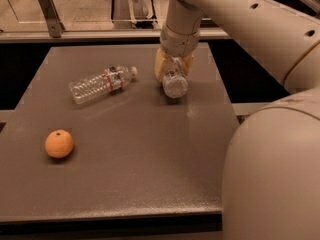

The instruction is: Move blue plastic bottle near orange

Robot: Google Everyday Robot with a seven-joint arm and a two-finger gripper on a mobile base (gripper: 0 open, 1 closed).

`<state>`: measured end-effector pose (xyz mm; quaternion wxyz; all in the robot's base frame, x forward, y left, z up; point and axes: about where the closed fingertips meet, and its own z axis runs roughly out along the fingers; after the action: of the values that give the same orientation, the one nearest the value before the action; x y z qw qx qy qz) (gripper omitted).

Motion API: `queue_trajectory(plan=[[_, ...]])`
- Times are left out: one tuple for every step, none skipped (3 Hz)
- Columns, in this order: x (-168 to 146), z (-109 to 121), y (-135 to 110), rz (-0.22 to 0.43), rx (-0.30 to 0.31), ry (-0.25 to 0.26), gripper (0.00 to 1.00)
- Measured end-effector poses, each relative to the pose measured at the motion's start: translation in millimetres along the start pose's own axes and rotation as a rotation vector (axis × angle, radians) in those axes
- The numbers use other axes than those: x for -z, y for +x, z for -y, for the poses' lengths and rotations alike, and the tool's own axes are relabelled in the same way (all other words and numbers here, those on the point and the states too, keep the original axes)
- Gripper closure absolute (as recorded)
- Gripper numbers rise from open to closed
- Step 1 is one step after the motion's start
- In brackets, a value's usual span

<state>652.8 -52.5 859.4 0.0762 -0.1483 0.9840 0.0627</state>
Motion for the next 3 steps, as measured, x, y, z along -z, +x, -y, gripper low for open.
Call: queue_trajectory(plan=[[33.0, -20.1, 21.2, 0.024, 0.105, -0.033, 1.00], [32.9, -20.1, 21.2, 0.024, 0.105, -0.033, 1.00], [36.9, -28.5, 37.7, 0.087, 0.182, -0.066, 1.00]])
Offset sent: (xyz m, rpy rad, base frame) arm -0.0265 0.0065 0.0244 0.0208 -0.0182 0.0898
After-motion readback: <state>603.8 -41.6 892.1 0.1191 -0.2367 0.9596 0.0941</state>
